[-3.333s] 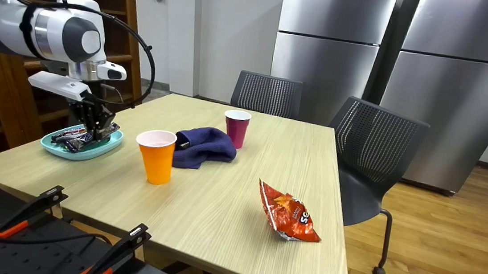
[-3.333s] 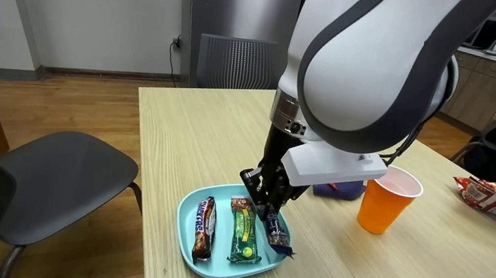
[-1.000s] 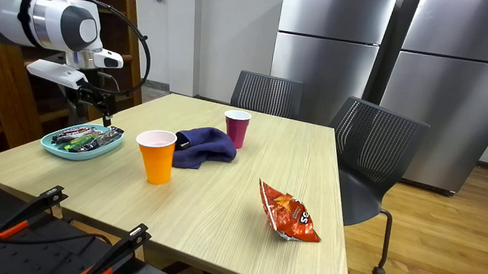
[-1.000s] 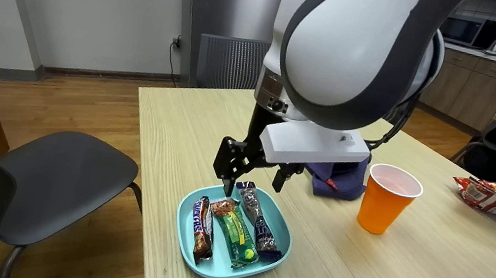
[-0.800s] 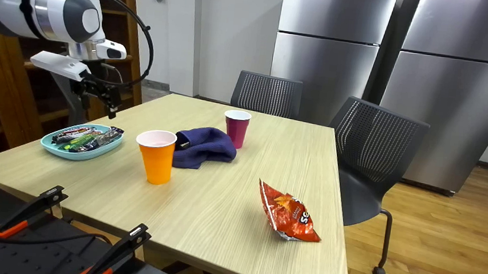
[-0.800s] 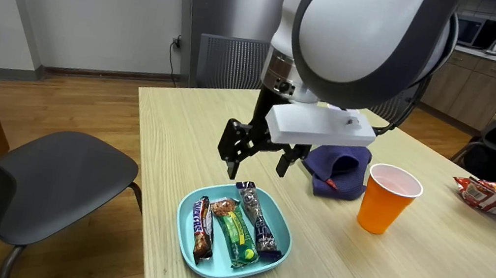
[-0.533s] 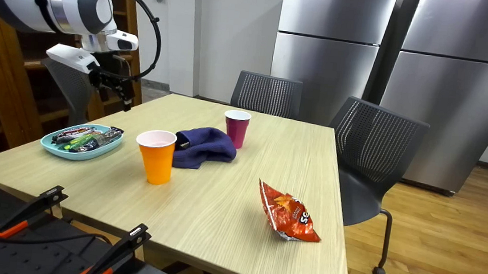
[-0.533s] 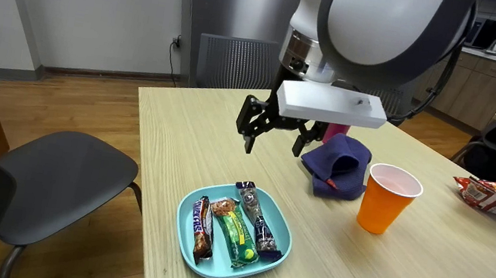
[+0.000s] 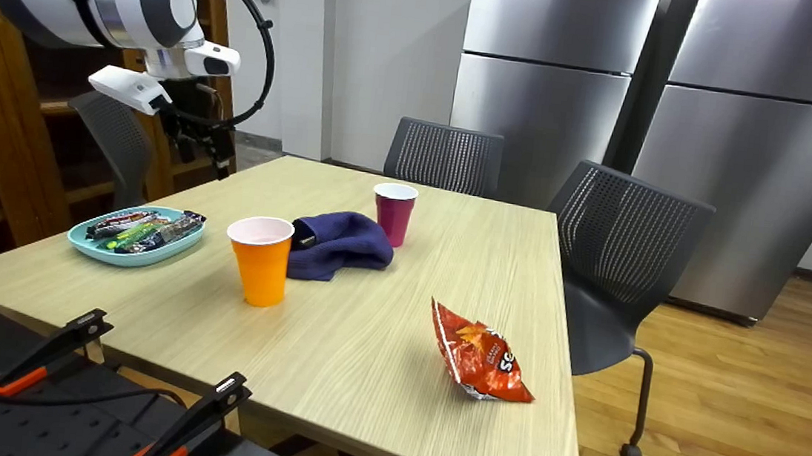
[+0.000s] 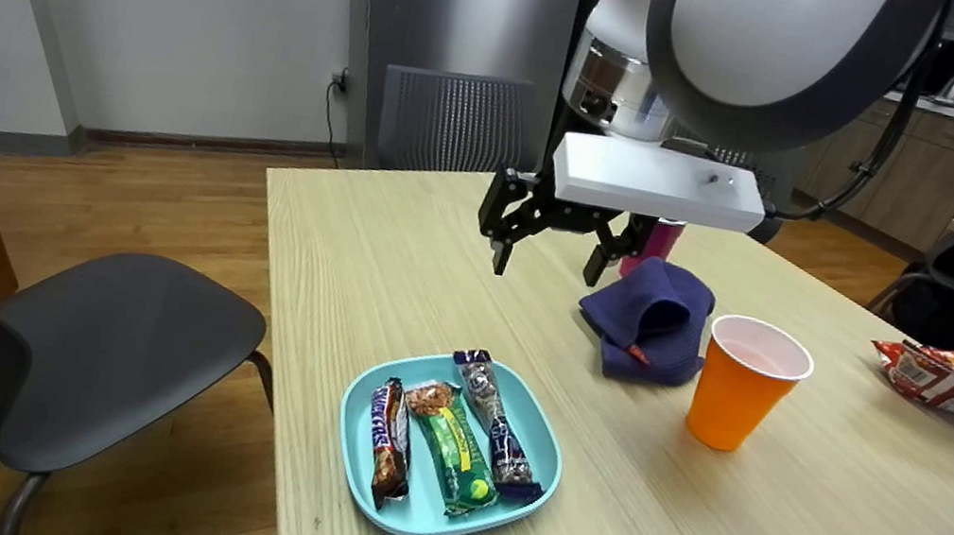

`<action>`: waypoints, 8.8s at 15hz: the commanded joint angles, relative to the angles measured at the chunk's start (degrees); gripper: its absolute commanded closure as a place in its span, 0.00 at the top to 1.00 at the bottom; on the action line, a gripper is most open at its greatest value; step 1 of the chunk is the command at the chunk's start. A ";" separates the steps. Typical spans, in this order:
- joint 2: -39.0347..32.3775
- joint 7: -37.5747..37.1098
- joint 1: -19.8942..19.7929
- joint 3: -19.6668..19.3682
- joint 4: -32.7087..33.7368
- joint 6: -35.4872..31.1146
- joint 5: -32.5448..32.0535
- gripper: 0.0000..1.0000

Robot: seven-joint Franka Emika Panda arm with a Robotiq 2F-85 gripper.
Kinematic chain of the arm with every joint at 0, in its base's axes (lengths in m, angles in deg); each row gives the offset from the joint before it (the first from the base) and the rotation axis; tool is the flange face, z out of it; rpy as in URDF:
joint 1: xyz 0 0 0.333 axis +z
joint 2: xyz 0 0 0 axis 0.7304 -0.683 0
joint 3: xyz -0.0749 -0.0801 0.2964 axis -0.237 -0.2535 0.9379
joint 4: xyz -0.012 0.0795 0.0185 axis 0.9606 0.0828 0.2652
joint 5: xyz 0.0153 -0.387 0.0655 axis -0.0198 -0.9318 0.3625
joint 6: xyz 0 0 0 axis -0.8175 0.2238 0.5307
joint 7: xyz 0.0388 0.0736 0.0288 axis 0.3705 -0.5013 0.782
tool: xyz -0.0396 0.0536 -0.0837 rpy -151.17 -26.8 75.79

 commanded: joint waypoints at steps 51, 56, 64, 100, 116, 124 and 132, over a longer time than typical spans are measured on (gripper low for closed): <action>-14.13 -21.24 -7.60 -8.11 11.31 7.55 -3.25 0.53; -13.83 -21.15 -7.64 -8.21 11.15 7.16 -3.37 0.15; -13.34 -20.54 -7.32 -6.74 11.55 6.40 -3.29 0.01; -16.31 -22.47 0.79 -2.66 19.76 6.41 -4.69 0.01; -14.68 -20.58 5.64 -0.57 19.37 7.94 -6.85 0.01; -14.50 -20.03 8.74 0.29 19.56 8.01 -6.80 0.01; -12.22 -18.12 9.56 0.10 18.29 8.61 -7.80 0.01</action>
